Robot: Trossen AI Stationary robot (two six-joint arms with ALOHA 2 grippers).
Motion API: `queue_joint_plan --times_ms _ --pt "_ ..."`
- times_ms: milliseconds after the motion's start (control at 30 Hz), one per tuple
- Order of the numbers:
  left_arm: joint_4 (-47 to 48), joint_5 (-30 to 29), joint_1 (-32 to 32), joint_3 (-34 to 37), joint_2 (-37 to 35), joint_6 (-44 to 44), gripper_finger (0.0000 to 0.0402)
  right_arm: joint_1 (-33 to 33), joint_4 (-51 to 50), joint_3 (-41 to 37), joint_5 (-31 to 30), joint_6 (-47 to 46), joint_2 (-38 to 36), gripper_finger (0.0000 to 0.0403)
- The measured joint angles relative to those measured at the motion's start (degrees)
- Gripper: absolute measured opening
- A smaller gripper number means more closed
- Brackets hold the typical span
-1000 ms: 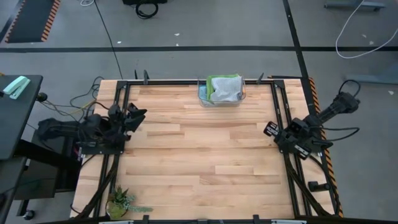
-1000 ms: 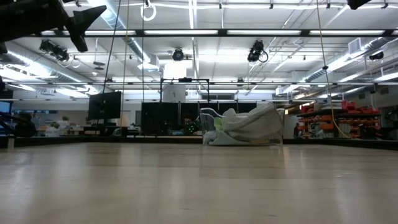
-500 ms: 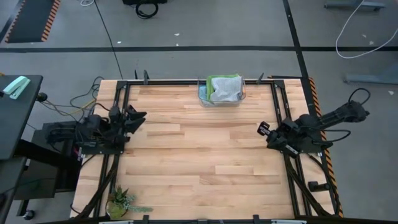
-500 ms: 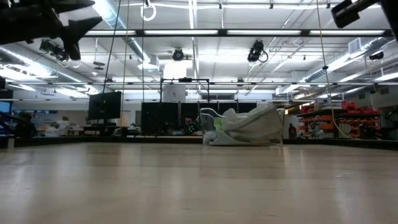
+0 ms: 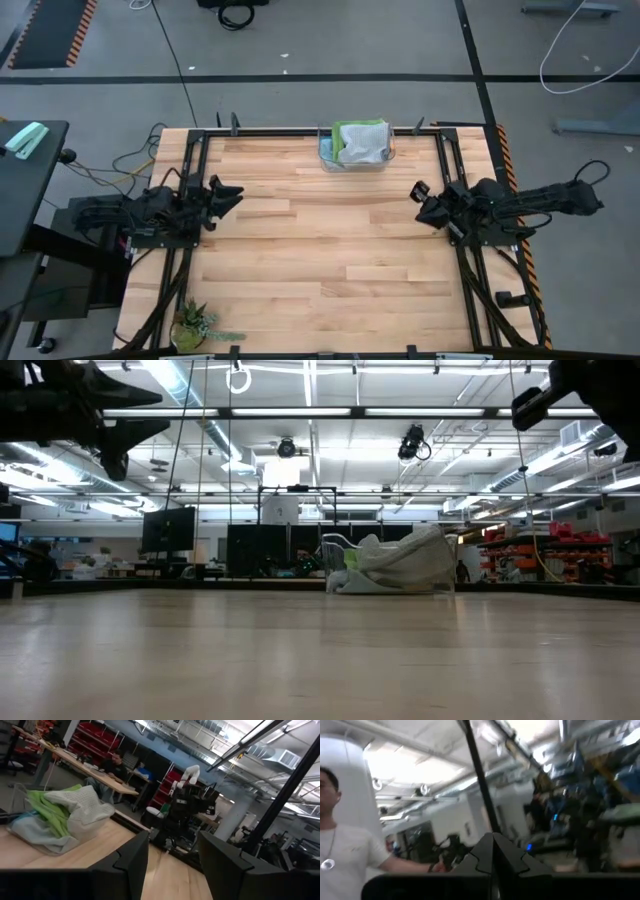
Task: Fold microfiber towels
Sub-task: Return to Home Position
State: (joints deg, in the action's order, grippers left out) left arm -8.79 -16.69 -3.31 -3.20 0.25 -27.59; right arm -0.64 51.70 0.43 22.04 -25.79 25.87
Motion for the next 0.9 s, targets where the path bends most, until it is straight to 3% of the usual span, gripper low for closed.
queue_joint_plan --times_ms 433,900 --pt "-0.16 0.0 0.0 0.0 0.0 0.61 0.0181 15.54 3.32 0.0 8.83 -9.59 -6.54 0.0016" --pt "-0.16 0.0 0.0 0.0 0.0 1.27 0.018 27.94 4.52 0.0 18.13 -17.85 -7.3 0.0016"
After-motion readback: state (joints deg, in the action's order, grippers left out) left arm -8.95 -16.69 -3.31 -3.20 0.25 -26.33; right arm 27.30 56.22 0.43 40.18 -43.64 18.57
